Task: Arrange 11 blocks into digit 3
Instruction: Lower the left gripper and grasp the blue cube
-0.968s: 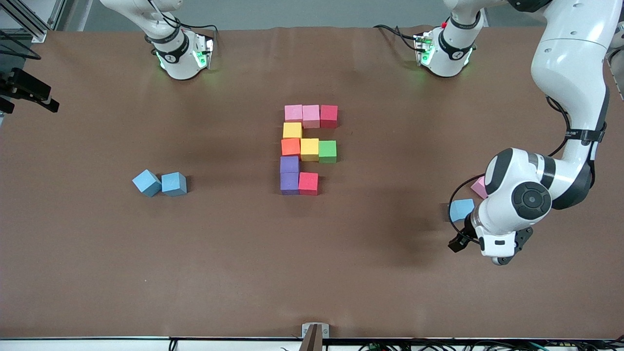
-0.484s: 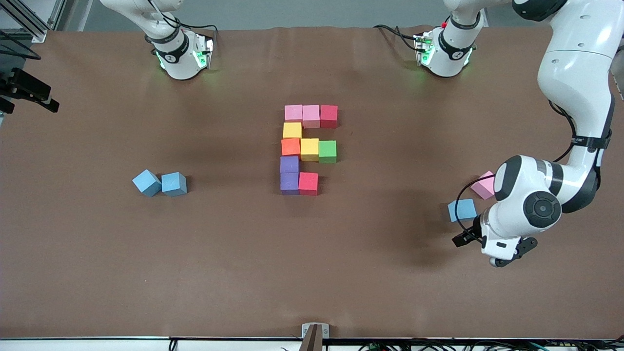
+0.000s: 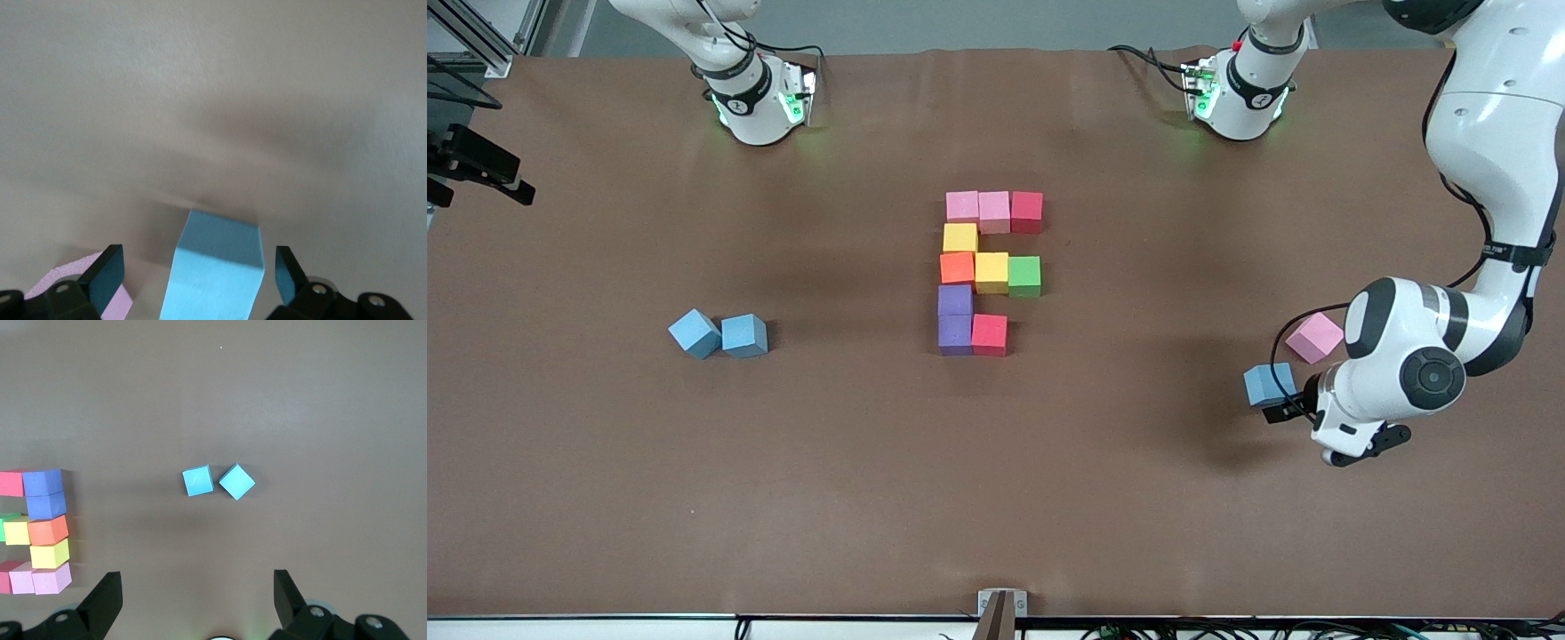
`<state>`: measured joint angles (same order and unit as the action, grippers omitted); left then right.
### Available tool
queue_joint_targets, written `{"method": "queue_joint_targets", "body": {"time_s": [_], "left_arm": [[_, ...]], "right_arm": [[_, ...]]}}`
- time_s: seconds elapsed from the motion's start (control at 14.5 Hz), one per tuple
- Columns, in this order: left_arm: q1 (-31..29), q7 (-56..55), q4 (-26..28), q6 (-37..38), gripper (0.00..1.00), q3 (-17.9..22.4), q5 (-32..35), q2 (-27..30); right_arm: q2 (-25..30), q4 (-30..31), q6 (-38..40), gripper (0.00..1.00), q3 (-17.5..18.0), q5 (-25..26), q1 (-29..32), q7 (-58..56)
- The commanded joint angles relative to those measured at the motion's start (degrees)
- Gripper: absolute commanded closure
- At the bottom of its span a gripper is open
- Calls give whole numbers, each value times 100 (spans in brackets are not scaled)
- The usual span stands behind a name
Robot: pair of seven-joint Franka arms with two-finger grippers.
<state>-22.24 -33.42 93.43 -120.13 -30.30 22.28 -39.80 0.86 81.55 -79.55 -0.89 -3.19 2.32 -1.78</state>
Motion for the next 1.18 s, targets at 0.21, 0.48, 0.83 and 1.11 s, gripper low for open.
{"method": "queue_joint_targets", "body": {"time_s": [0.21,0.48,0.83,1.11], "left_arm": [[-844,617,668,-415,0,-688,48,253],[-835,871,878,-695,0,-697,110,218],[-774,881,879,-749,0,-688,127,122],[-773,872,870,-872,2,-680,338,-28]], "right_arm": [[-51,-86,36,0,72,64,93,-68],[-60,-95,36,0,72,64,93,-68],[-60,-95,36,0,72,64,93,-68],[-60,-95,36,0,72,64,93,-68]]}}
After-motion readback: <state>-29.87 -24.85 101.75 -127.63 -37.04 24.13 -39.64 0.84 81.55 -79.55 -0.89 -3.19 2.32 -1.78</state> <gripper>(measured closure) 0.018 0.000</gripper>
